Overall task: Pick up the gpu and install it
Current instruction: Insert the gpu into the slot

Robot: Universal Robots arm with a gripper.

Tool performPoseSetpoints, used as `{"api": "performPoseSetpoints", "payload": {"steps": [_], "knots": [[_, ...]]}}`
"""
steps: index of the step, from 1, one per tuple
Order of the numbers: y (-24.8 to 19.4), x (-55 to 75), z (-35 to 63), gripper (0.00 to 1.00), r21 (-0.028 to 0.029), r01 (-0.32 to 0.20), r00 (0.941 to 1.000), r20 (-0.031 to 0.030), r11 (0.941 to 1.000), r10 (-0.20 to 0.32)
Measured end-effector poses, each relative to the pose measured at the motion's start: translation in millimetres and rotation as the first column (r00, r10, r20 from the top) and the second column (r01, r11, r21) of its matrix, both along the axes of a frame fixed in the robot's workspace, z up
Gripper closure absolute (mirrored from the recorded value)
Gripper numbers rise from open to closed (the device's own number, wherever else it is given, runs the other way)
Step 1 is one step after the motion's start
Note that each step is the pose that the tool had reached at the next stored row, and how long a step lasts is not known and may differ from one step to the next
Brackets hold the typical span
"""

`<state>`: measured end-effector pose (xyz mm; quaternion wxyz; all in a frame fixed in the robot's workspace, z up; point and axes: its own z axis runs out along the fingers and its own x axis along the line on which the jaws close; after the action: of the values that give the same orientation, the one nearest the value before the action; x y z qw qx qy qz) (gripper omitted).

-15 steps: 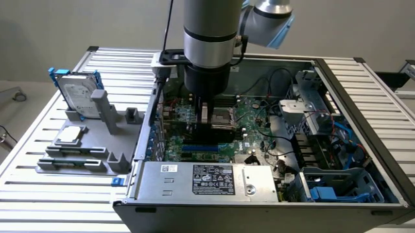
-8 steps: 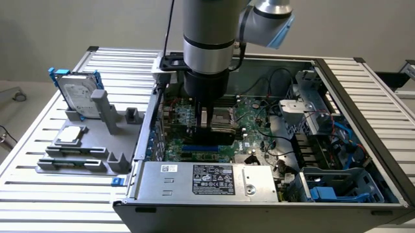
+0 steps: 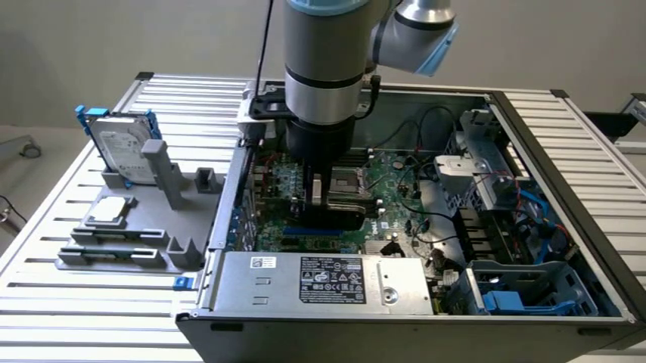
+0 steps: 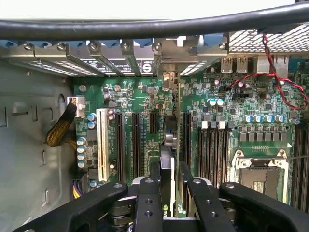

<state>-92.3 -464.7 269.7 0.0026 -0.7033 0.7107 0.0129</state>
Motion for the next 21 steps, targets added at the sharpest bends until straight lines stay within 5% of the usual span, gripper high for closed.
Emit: {"api": "performPoseSetpoints", "payload": {"steps": [21], "knots": [[0.0,-2.2,-6.9,0.74,0.0009,-0.023,0.9997,-0.0006,0.9997,0.023]]}}
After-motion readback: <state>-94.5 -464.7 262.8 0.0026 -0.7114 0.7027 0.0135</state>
